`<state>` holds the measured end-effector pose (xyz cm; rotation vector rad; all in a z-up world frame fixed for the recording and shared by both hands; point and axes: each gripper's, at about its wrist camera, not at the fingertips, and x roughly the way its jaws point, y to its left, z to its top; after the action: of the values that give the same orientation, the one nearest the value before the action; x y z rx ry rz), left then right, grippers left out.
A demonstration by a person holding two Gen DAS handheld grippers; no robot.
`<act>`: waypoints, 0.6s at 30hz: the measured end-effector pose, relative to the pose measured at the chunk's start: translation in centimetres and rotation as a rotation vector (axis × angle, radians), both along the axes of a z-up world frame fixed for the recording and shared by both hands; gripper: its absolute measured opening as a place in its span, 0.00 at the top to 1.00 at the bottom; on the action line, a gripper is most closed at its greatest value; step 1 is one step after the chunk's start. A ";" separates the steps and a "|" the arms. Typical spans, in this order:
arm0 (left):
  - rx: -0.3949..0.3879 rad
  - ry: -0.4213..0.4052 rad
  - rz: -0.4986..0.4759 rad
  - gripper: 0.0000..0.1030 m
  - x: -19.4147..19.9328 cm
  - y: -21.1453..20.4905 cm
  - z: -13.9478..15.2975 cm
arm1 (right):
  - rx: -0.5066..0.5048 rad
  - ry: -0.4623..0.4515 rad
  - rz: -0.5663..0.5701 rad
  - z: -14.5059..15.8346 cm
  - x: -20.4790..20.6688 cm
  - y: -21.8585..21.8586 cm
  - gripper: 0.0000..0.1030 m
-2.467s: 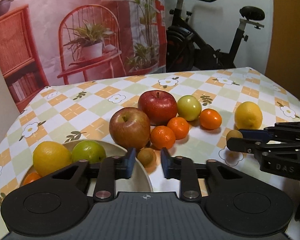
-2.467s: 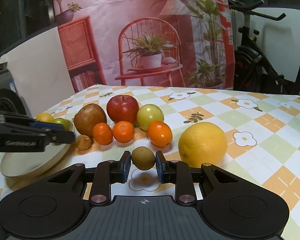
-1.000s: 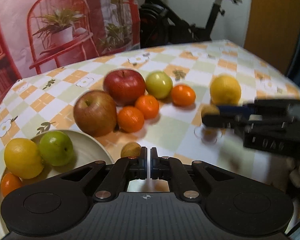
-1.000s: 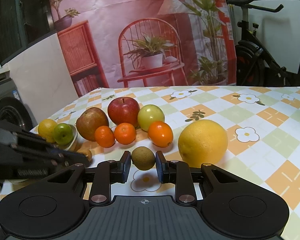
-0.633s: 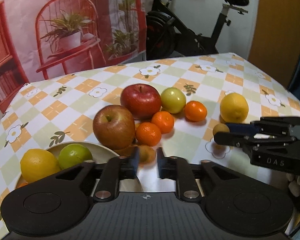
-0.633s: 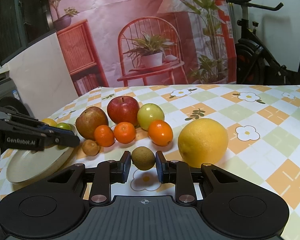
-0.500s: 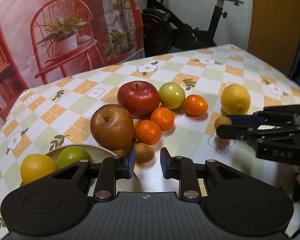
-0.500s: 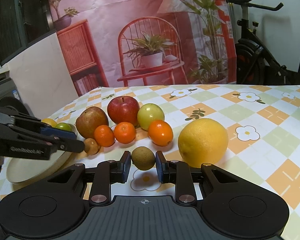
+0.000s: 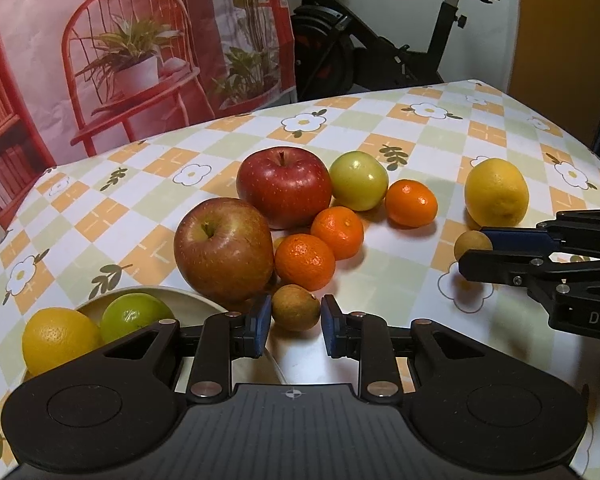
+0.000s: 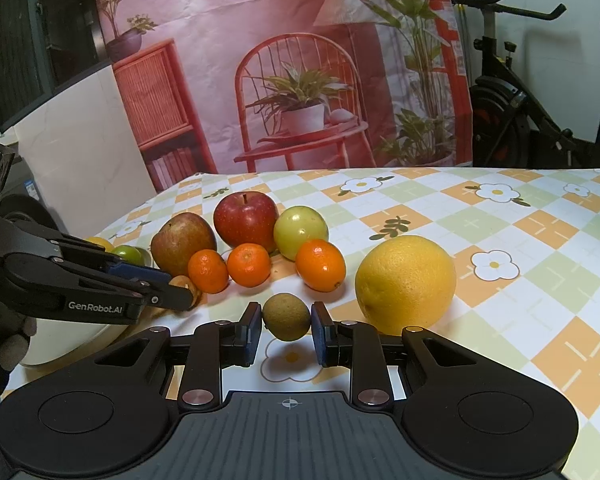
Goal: Organize fruits
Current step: 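Carry both small brown fruits in both grippers over the beige plate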
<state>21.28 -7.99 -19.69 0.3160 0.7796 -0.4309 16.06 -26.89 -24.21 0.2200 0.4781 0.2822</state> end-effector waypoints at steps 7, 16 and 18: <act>-0.023 -0.002 0.004 0.73 -0.3 0.2 0.1 | -0.001 0.002 0.000 -0.1 0.1 0.0 0.76; -0.051 -0.001 0.013 0.73 -0.9 0.4 0.1 | -0.004 0.006 -0.001 -0.1 0.1 0.1 0.76; -0.060 -0.003 0.018 0.73 -1.0 0.5 0.2 | -0.003 0.008 -0.001 -0.1 0.2 0.1 0.76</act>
<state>20.23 -7.51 -19.54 0.2539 0.7649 -0.4362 16.24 -26.83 -24.34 0.2189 0.4858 0.2797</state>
